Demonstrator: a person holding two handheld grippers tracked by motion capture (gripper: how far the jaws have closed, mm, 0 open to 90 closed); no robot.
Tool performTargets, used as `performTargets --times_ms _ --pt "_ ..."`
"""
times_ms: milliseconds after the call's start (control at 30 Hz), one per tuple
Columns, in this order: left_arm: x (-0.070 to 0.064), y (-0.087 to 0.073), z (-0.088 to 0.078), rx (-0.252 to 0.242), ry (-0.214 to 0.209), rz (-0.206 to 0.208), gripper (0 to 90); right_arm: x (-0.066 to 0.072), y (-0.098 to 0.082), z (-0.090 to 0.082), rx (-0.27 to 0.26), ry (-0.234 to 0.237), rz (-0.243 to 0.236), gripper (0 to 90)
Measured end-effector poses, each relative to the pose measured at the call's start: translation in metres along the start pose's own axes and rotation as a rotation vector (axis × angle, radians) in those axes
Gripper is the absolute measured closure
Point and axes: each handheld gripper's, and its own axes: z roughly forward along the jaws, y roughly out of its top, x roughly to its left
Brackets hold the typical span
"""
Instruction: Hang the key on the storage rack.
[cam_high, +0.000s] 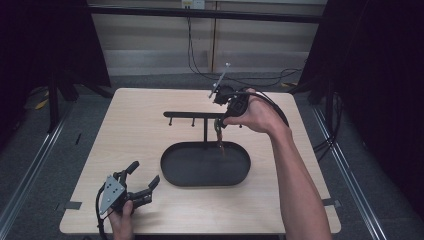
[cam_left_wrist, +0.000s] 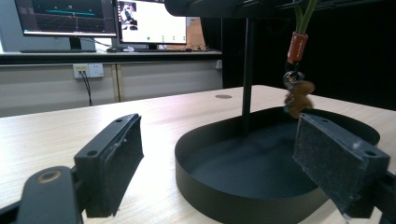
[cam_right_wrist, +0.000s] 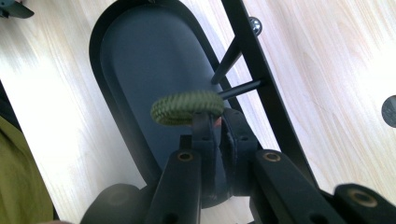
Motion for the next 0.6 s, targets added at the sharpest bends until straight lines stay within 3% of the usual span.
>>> performTargets --times_ms 367,600 --pt "0.0003 0.0 -0.0002 0.004 -0.003 0.005 15.5 0.0018 0.0038 -0.0027 0.006 -0.009 0.005 83.2" --pt "-0.0001 0.0 0.0001 -0.002 -0.002 -0.002 15.5 0.0004 -0.0015 -0.004 0.008 0.01 0.008 79.9"
